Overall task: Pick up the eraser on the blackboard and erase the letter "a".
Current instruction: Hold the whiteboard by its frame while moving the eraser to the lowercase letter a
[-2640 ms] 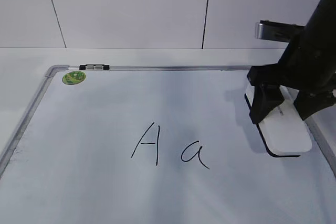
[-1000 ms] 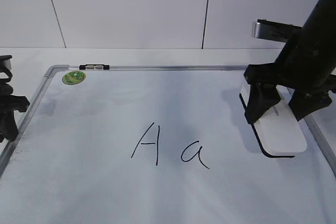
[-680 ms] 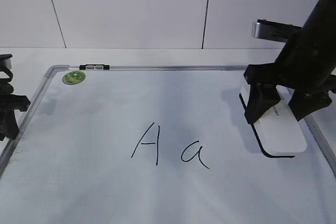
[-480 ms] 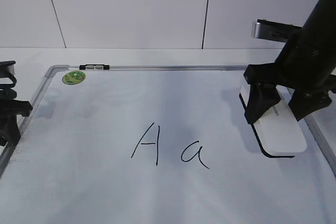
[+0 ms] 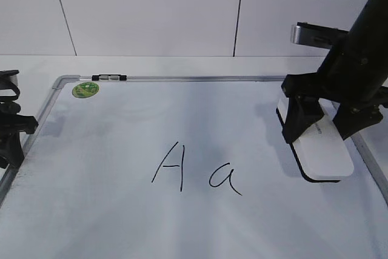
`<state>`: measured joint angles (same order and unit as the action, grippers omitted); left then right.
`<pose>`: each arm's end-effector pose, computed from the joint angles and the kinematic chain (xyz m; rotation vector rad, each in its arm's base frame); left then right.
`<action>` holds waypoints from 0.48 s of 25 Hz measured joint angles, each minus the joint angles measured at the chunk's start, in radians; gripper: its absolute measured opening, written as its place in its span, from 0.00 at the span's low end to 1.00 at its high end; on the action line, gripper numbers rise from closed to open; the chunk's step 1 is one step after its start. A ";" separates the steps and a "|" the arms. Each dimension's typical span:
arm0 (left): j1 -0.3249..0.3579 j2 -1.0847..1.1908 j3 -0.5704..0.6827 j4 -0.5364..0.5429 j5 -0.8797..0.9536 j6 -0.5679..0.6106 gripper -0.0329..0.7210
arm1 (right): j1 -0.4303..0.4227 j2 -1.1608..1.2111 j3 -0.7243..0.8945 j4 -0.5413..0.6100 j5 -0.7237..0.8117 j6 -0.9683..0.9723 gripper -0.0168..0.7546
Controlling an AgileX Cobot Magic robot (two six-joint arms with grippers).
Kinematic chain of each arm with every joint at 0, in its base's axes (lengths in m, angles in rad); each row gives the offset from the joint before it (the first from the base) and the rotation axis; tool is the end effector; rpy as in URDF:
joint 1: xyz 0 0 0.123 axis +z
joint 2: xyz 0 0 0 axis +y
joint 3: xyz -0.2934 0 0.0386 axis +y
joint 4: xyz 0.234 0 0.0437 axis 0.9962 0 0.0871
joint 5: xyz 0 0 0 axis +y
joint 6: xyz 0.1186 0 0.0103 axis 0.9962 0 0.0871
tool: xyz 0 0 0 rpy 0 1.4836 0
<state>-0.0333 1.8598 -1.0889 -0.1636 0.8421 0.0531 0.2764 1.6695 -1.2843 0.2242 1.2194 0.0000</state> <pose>0.3243 -0.0253 0.1435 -0.0308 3.0894 -0.1918 0.2892 0.1079 0.2475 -0.3165 3.0836 0.3389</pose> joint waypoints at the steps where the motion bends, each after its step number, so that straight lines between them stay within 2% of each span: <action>1: 0.000 0.002 -0.001 0.000 0.000 0.000 0.27 | 0.000 0.000 0.000 0.000 0.000 0.000 0.72; 4: 0.000 0.006 -0.005 0.000 0.005 0.000 0.25 | 0.000 0.000 0.000 0.004 0.000 0.000 0.72; 8: 0.000 0.009 -0.007 -0.008 0.011 -0.002 0.09 | 0.000 0.000 0.000 0.005 0.000 0.000 0.72; 12: 0.000 0.009 -0.008 -0.009 0.013 -0.008 0.06 | 0.000 0.000 0.000 0.006 0.000 0.000 0.72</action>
<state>-0.0333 1.8691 -1.0970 -0.1725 0.8548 0.0448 0.2764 1.6695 -1.2843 0.2301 1.2194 0.0000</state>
